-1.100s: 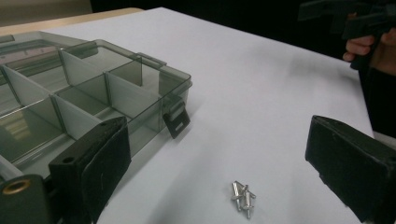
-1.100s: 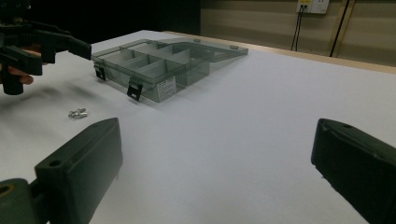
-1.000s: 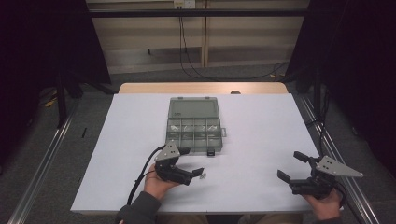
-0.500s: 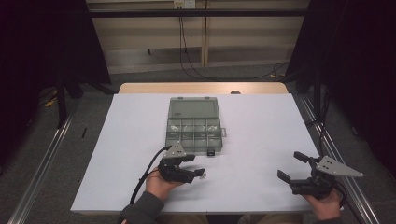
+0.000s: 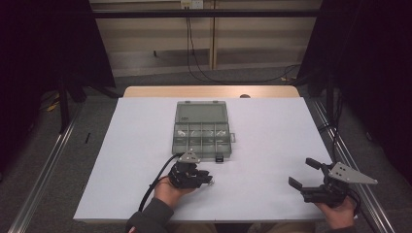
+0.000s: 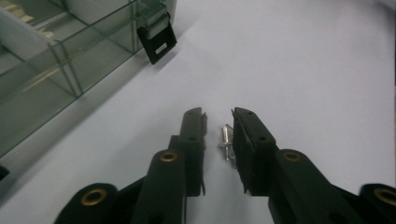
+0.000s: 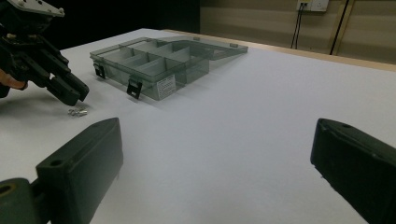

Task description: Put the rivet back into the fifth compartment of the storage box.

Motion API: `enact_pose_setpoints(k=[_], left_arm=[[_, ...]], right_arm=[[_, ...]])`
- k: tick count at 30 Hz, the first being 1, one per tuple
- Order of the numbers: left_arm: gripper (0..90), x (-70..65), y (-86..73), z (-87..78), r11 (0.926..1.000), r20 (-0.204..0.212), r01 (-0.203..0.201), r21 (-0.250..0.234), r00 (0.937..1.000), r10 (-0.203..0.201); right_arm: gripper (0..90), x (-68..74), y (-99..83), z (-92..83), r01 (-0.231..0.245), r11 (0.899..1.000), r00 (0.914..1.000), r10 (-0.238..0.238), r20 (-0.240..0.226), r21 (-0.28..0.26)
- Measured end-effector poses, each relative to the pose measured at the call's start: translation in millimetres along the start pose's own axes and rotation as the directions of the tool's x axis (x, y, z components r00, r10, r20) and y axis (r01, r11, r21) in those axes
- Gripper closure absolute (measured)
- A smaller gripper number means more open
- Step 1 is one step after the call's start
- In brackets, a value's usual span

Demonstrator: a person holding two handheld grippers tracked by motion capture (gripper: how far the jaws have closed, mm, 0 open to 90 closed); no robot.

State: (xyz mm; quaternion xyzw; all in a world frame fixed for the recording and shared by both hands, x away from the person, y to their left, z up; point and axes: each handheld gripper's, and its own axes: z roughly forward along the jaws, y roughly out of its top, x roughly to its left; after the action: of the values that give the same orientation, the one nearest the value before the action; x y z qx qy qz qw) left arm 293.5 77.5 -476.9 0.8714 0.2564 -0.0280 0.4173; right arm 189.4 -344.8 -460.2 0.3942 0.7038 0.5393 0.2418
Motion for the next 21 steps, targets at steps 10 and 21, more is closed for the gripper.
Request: enact_pose_setpoints(k=[10, 21], left_arm=[[79.9, -1.0, 0.7, 6.9, 0.9994, 0.008, -0.004, 0.035, 1.0000, 0.004], [82.6, -3.5, 0.1, 8.1, 0.9989, -0.017, -0.012, 0.046, 0.9998, 0.013]], right_arm=[[2.1, 1.0, 0.1, -0.4, -0.005, 1.000, 1.0000, 0.005, 0.000, -0.001], [2.2, 1.0, 0.1, -0.4, 0.002, 1.000, 1.0000, -0.002, 0.000, 0.006]])
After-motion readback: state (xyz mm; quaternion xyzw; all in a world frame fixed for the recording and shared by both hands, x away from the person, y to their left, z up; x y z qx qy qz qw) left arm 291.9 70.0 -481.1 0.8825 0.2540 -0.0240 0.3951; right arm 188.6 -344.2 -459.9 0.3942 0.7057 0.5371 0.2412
